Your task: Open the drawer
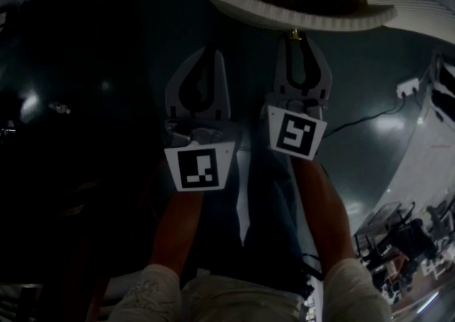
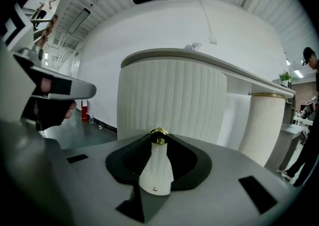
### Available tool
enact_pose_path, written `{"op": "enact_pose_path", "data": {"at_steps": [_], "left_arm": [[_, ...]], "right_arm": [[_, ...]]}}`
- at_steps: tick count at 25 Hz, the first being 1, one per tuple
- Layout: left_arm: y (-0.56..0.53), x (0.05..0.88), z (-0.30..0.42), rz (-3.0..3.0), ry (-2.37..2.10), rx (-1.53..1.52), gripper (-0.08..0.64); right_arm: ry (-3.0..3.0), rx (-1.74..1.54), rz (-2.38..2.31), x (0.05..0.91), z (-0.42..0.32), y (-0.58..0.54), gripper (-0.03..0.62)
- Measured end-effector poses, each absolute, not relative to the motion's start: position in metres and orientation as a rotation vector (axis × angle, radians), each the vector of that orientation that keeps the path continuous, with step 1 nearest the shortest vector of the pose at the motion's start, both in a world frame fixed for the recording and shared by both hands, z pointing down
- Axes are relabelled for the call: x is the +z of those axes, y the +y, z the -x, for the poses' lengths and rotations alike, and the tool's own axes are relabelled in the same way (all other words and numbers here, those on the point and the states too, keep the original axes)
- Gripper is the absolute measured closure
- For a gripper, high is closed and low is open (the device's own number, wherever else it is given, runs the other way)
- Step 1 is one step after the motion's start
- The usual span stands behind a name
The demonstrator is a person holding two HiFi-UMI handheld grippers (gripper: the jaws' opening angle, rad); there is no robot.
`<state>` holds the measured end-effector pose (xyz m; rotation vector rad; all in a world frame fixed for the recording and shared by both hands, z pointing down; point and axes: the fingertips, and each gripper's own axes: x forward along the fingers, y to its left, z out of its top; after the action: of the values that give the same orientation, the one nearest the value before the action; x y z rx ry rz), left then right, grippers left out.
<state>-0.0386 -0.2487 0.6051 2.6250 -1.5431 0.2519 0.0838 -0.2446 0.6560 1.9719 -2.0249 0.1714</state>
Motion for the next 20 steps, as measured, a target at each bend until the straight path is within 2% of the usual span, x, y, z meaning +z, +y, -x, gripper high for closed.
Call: {"op": "enact_pose_path", "data": {"at_steps": [10,20], "left_arm": [[-0.208,0.616,0.048,-2.567,-1.589,0.256,0.558],[-0.214,0.621,0.045,-2.583,-1.562,0.292,0.558]], "right_arm": [[-2.017,0.204,-1.970,0.660,-0.078,-0.170,0.488],[-2.057,0.217,-1.920,0.662,-0.077,-0.162,0.489]]}}
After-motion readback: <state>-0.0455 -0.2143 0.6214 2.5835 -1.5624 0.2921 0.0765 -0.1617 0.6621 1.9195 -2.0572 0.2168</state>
